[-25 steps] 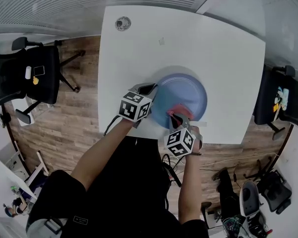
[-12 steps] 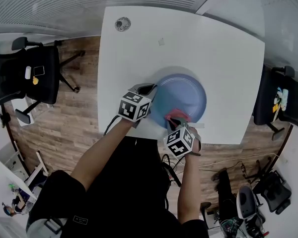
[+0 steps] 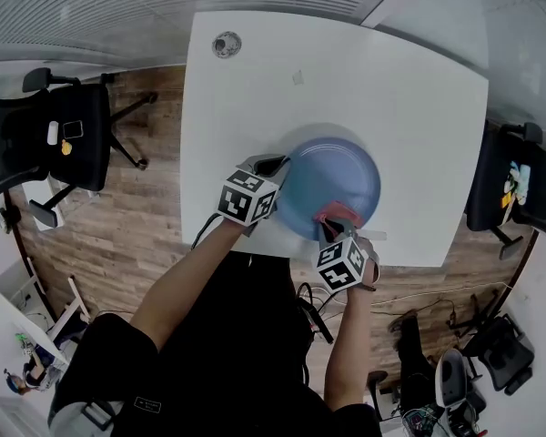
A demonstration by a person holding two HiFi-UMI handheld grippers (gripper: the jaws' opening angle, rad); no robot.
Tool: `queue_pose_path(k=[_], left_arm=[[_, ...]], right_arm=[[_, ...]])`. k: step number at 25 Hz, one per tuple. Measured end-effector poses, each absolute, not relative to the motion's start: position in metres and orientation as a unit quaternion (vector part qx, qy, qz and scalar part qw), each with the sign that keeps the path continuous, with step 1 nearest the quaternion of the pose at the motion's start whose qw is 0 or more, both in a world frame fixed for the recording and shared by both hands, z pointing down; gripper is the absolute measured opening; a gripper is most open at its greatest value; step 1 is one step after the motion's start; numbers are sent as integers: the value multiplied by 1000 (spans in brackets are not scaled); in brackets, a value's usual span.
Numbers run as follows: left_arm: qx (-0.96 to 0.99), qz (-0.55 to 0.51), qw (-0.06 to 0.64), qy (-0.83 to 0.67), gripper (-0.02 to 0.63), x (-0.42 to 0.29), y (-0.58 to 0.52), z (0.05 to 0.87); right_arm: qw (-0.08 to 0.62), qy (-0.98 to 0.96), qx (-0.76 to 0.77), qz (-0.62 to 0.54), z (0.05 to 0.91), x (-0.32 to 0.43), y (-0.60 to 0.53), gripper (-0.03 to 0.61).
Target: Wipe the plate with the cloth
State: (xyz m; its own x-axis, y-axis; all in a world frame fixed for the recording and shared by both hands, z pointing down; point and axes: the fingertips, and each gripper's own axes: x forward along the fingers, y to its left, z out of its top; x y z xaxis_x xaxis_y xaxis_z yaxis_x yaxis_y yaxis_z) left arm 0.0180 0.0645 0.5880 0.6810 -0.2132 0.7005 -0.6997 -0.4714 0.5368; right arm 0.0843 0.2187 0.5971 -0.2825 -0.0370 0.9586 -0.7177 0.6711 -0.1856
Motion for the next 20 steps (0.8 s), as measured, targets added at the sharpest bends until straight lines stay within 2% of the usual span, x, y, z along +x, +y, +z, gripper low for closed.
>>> queue_pose_path(k=[20], left_arm=[[814, 284, 428, -273, 15, 19, 66, 586]], right_arm=[[543, -733, 313, 265, 595, 144, 126, 17]])
